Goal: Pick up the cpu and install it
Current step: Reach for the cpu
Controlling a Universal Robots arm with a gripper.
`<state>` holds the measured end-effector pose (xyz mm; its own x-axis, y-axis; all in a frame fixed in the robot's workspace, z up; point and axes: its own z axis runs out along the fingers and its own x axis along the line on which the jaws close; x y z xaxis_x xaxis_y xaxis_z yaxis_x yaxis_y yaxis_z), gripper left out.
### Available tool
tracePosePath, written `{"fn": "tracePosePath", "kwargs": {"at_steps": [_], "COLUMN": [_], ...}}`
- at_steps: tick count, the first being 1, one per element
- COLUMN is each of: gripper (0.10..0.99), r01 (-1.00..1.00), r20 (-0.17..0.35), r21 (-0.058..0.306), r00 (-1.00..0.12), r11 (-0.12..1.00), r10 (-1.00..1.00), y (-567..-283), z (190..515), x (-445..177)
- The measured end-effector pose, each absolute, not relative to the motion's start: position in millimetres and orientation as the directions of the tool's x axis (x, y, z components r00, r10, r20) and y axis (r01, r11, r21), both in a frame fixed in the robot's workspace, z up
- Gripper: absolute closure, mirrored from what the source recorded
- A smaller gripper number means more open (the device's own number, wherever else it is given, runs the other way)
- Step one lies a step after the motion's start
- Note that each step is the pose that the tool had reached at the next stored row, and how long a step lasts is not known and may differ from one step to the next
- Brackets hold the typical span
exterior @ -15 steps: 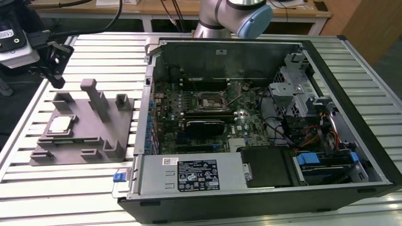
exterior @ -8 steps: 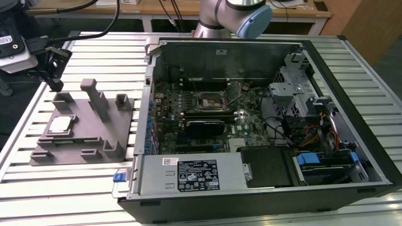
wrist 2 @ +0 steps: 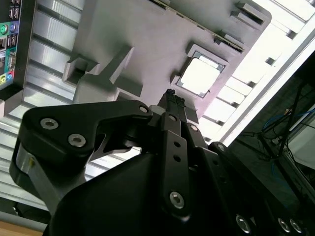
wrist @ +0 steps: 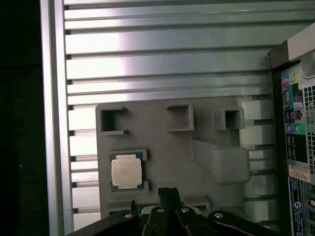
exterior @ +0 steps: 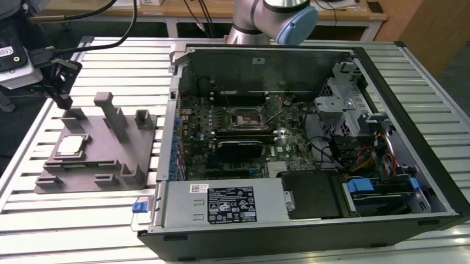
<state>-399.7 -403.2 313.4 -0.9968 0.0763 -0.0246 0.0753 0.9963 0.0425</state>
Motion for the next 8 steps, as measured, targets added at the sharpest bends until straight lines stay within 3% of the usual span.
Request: {"fn": "tracePosePath", "kwargs": {"at_steps": [8], "gripper": [0.98], "r01": [0.075], "r20": [-0.025], "r21": [0.043], "r00": [-0.997], "r11": [0.996], "r10": [0.077], "y": [-402.5], "z": [312.4], "x": [-400.5]}}
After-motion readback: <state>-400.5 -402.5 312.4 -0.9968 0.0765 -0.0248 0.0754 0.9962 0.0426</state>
